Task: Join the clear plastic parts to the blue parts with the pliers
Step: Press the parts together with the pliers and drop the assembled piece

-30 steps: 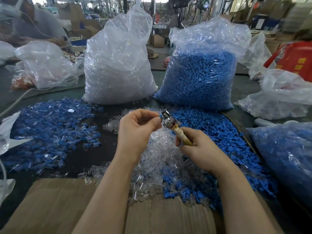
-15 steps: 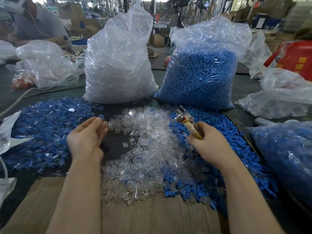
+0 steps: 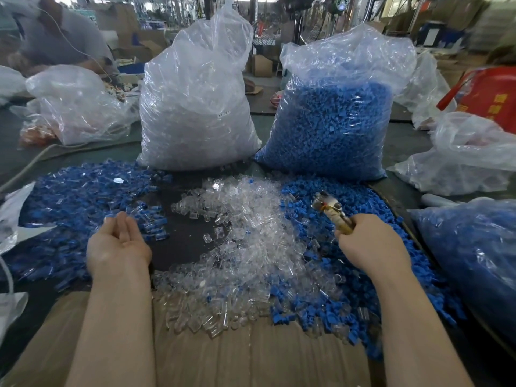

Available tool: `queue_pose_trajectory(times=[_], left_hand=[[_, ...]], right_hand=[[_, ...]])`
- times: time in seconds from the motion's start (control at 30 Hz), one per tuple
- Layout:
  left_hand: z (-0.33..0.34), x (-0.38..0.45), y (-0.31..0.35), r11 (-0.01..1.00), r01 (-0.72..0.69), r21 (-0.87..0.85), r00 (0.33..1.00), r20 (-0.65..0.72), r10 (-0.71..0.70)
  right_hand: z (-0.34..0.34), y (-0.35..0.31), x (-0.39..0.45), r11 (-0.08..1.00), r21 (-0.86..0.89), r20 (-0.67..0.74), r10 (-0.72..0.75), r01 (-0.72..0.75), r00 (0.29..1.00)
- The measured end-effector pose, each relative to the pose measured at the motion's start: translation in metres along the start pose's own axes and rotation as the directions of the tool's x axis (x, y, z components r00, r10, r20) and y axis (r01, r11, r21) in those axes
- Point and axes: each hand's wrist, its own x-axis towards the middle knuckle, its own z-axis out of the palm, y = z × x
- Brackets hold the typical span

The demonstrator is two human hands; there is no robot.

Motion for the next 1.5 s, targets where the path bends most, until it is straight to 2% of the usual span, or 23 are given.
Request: queue_pose_trajectory(times=[0.07,0.13,0.17,0.27,0.33,0.4,0.5,0.57,0.63,0.83,0.93,1.07,1.2,1.27,1.37,1.5], left_hand=[[0.002,-0.002,-0.002,0.997,-0.026,0.079,1.0,0.012,0.025],[0.006,-0.005,-0.006,0.947,-0.086,0.311,0.994,0.087,0.062],[0.007,-0.008,-0.008,0.886,-0.131,0.446,0.985,0.158,0.067],[0.01,-0.015,-0.019,0.599,-0.314,0.737,0.926,0.376,0.023],[0.008,-0.017,-0.027,0.298,-0.441,0.847,0.882,0.47,-0.029],[0.004,-0.019,-0.035,-0.001,-0.534,0.846,0.841,0.531,-0.108],[0.001,-0.019,-0.042,-0.365,-0.587,0.723,0.807,0.559,-0.191],[0.0,-0.019,-0.045,-0.486,-0.59,0.645,0.796,0.565,-0.217],[-0.001,-0.02,-0.047,-0.53,-0.591,0.608,0.787,0.578,-0.215],[-0.003,-0.019,-0.051,-0.515,-0.634,0.576,0.737,0.652,-0.177],[-0.001,-0.02,-0.053,-0.429,-0.69,0.583,0.695,0.698,-0.171],[0.006,-0.031,-0.057,-0.171,-0.743,0.647,0.669,0.725,-0.161],[0.012,-0.052,-0.065,0.189,-0.691,0.698,0.655,0.715,-0.246],[0.013,-0.061,-0.072,0.241,-0.667,0.705,0.641,0.707,-0.298],[0.011,-0.075,-0.084,0.274,-0.646,0.712,0.613,0.698,-0.37],[0.006,-0.09,-0.099,0.299,-0.655,0.694,0.572,0.714,-0.404]], right_hand=[[0.0,-0.002,-0.001,0.999,-0.042,0.037,0.02,-0.019,0.999],[0.0,-0.004,-0.003,0.995,-0.082,0.025,0.051,-0.049,0.998],[0.0,-0.005,-0.004,0.993,-0.099,0.004,0.067,-0.066,0.998],[0.002,-0.007,-0.007,0.984,-0.14,-0.028,0.104,-0.107,0.994],[0.003,-0.009,-0.007,0.981,-0.157,-0.017,0.115,-0.116,0.993],[0.003,-0.01,-0.007,0.98,-0.164,-0.013,0.109,-0.109,0.994],[0.005,-0.012,-0.007,0.983,-0.173,-0.002,0.065,-0.065,0.998],[0.008,-0.012,-0.008,0.983,-0.177,-0.003,0.044,-0.043,0.999],[0.01,-0.013,-0.009,0.984,-0.172,-0.011,0.042,-0.044,0.999],[0.011,-0.015,-0.007,0.984,-0.169,-0.027,0.043,-0.047,0.999],[0.011,-0.015,-0.007,0.984,-0.174,-0.016,0.03,-0.033,0.999],[0.011,-0.011,-0.005,0.995,-0.104,-0.02,-0.005,0.002,1.0],[0.007,-0.01,-0.003,0.979,0.177,-0.052,-0.09,0.098,0.995],[0.004,-0.012,-0.003,0.913,0.38,-0.071,-0.129,0.147,0.989],[0.001,-0.02,-0.007,0.741,0.646,-0.076,-0.176,0.183,0.981],[-0.001,-0.031,-0.014,0.579,0.785,-0.082,-0.255,0.22,0.964]])
